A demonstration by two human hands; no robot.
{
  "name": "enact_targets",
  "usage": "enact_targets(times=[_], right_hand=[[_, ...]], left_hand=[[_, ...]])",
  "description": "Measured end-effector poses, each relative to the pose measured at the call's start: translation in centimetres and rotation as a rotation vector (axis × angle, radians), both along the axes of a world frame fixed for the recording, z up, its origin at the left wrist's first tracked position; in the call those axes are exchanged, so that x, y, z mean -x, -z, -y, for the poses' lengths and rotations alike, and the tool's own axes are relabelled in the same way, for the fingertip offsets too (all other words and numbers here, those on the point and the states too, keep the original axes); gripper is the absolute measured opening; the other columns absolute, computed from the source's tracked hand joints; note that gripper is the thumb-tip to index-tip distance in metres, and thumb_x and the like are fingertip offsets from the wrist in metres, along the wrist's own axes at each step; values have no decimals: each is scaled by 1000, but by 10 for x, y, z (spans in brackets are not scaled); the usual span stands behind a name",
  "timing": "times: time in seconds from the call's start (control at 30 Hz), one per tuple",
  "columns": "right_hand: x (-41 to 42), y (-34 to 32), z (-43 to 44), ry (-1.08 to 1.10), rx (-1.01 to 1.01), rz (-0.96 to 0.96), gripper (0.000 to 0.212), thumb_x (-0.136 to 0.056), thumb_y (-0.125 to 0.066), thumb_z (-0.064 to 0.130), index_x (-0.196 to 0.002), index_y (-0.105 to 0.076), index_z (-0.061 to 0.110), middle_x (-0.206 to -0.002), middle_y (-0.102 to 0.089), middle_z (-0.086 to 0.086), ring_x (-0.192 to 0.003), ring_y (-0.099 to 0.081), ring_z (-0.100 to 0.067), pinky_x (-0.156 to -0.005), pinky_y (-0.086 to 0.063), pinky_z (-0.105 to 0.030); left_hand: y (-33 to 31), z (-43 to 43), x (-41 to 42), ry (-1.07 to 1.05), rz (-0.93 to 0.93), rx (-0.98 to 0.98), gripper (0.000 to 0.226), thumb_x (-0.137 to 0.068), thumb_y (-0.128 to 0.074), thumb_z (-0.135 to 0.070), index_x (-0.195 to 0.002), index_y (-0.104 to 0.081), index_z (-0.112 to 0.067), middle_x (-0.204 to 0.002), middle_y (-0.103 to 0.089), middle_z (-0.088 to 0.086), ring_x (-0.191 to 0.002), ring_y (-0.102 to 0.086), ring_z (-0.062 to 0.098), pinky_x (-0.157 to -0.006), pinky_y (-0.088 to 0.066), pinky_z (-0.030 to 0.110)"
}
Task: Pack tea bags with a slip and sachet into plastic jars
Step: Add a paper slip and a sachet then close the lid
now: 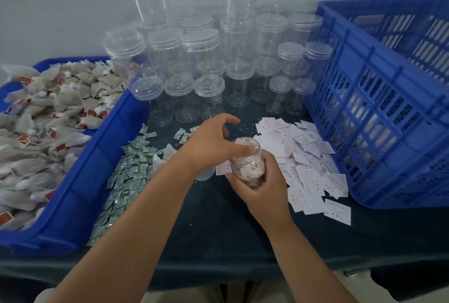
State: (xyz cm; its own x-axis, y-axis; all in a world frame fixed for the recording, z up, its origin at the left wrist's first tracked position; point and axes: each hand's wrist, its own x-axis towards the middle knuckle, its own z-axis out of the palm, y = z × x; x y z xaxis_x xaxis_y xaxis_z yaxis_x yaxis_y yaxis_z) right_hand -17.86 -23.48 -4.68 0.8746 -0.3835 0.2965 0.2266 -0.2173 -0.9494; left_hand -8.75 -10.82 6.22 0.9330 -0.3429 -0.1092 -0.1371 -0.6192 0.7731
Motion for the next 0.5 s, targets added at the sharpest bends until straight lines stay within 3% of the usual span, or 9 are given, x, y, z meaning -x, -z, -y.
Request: enact_targets(times=[0.13,0.23,0.3,0.43,0.5], right_hand=[[0,-2,0,-8,-20,-6,53,-76,-89,51,-121,-62,44,-117,-75,17,-107,-74,-10,-86,-61,-27],[2,-3,0,-15,-38,-3,54,-77,-89,49,-123,-63,41,-121,-74,20,-112,-73,-7,-89,-57,-18],[2,-2,0,-31,-56,-15,54,-77,-90,48,-124,-64,39,-121,-75,19,-113,-73,-7,-91,-59,-22],[1,-2,0,-24,-37,-34,56,-74,-88,52,-123,-64,38,-120,-74,22,-112,-72,-4,-91,-57,-20],[1,-2,0,-17,-26,-38,55,-73,-87,53,-121,-64,38,-118,-74,23,-111,-72,-2,-89,-55,-16]], left_hand=[[-5,-9,-2,-25,-73,189,52,-78,-74,-73,-121,-66,-44,-101,-71,-15,-87,-68,-3,-72,-46,21],[5,-29,-5,-125,9,209,24,-96,-64,-55,-108,-73,-36,-92,-76,-22,-82,-69,-7,-74,-49,24],[24,-46,-7,-193,154,-25,16,-98,-68,-42,-108,-74,-32,-94,-75,-19,-90,-69,-2,-84,-54,30],[65,-63,-2,-24,282,-725,50,-89,-66,-64,-121,-70,-26,-129,-66,-4,-124,-55,23,-103,-46,39],[72,-63,3,-61,339,-724,58,-83,-68,-70,-125,-66,-30,-135,-62,-6,-131,-48,23,-106,-40,42]])
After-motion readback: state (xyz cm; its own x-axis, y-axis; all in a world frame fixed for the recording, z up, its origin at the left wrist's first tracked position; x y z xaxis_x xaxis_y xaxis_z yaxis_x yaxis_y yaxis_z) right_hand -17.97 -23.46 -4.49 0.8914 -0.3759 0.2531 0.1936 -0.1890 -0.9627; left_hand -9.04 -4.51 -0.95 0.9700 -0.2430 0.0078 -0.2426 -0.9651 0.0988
